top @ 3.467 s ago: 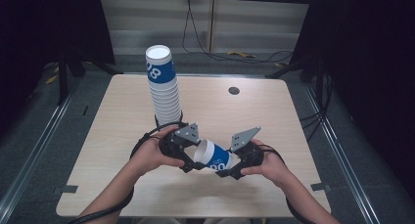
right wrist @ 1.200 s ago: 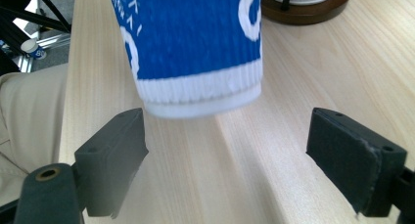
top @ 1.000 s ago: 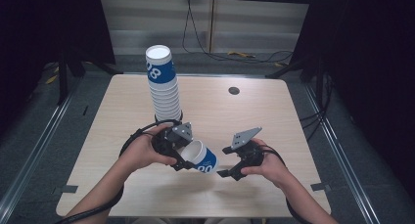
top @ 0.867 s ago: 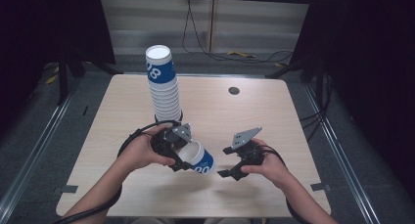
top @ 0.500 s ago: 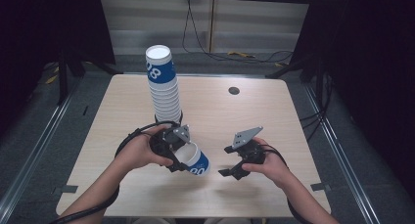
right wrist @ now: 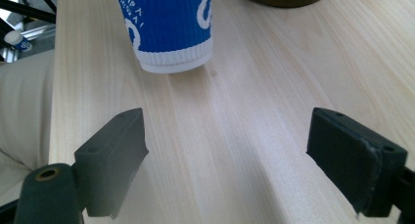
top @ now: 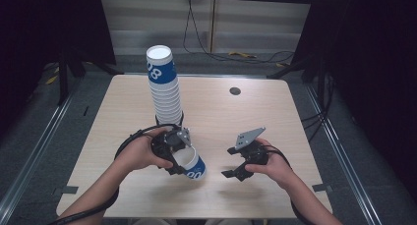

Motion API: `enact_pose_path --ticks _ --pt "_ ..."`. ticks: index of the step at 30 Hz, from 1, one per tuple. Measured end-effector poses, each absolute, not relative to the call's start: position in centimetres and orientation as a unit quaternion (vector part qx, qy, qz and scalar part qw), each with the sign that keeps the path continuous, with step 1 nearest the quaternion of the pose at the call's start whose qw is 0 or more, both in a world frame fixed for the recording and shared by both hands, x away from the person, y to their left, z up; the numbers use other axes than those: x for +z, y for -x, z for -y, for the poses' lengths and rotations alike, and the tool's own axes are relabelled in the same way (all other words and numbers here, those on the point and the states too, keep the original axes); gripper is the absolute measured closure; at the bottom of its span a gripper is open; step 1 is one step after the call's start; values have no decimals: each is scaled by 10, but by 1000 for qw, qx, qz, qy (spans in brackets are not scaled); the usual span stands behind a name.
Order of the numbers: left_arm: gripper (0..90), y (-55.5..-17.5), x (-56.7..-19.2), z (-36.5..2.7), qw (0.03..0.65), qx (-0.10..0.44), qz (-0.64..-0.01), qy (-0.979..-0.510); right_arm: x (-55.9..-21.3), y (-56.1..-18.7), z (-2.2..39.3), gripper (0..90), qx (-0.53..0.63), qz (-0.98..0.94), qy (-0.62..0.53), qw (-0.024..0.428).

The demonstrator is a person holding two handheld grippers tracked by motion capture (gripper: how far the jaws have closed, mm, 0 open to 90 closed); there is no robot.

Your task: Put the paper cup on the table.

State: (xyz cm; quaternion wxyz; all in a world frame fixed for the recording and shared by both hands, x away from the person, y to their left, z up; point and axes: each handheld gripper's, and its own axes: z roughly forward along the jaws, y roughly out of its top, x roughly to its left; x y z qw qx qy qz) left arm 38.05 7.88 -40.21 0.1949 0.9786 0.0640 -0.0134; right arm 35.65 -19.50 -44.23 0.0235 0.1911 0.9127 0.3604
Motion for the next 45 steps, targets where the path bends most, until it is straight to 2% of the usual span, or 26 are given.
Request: enact_pose_path --ticks 4,9,14,21,33,45 --pt "229 -380 -404 -77 171 -12 -69 -983 -444 -356 194 139 355 -914 -193 21" --pt "213 -381 -407 -75 172 -23 -84 -981 -447 -355 193 139 349 -917 -190 22" --pt "187 -378 -407 -71 168 -8 -57 -984 -447 -355 194 139 347 -918 -193 20" --pt "168 -375 -409 -64 182 10 -37 -983 -447 -354 195 139 347 -918 -193 26" --pt "169 -372 -424 -58 191 -3 -40 -981 -449 -352 199 139 349 -916 -195 26" --pt "172 -372 -427 -83 233 -9 -74 -970 -454 -350 203 139 356 -911 -207 26"
